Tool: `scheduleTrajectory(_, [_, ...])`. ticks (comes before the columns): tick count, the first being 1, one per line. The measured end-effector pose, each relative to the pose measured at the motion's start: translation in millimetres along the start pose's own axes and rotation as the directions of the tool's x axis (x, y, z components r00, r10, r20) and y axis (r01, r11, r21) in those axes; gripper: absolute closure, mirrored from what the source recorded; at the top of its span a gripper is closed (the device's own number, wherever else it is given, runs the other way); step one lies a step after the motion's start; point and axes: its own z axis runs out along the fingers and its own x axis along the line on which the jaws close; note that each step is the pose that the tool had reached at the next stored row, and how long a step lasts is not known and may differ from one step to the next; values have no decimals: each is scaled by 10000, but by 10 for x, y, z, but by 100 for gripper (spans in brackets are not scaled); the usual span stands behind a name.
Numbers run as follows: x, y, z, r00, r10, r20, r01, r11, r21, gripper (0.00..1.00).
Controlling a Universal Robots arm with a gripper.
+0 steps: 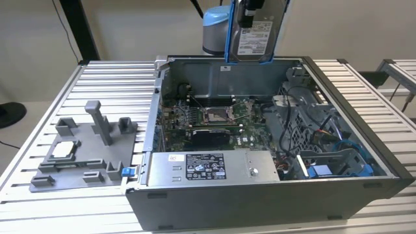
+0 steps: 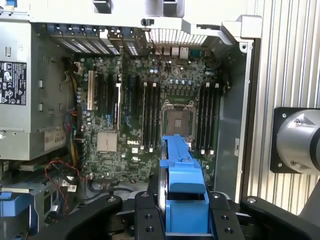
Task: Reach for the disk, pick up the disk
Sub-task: 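Pick up the disk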
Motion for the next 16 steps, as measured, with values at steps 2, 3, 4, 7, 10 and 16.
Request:
scheduleTrajectory(2, [1, -55, 0, 10000, -1, -1, 1, 10000, 0, 100])
scheduleTrajectory(3, [2, -78, 0, 10000, 0, 0, 0, 10000, 0, 100])
scheduleTrajectory(4, [3, -101, 0, 10000, 0, 0, 0, 10000, 0, 100])
scheduleTrajectory(7, [4, -159, -1, 10000, 0, 0, 0, 10000, 0, 100])
scheduleTrajectory(10, [5, -177, -1, 10000, 0, 0, 0, 10000, 0, 100])
scheduleTrajectory(16, [5, -189, -1, 10000, 0, 0, 0, 10000, 0, 100])
